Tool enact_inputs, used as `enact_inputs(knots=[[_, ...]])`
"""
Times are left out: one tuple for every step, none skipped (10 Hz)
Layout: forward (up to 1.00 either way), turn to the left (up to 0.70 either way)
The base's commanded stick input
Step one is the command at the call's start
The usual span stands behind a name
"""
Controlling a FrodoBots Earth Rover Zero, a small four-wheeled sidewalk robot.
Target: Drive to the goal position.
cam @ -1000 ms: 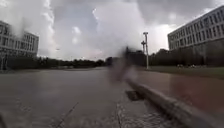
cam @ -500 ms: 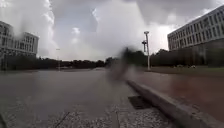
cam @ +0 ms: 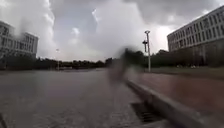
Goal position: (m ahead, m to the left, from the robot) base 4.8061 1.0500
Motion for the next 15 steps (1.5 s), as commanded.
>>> enact_inputs(knots=[[0.7, 0.0], [0.7, 0.0], [0.7, 0.0], [0.7, 0.0], [0.7, 0.0], [0.7, 0.0], [0.7, 0.02], [0.7, 0.02], [0.7, 0.02], [0.7, 0.02], [0.7, 0.03], [0.7, 0.02], [0.7, 0.02], [0.7, 0.02], [0.7, 0.02]])
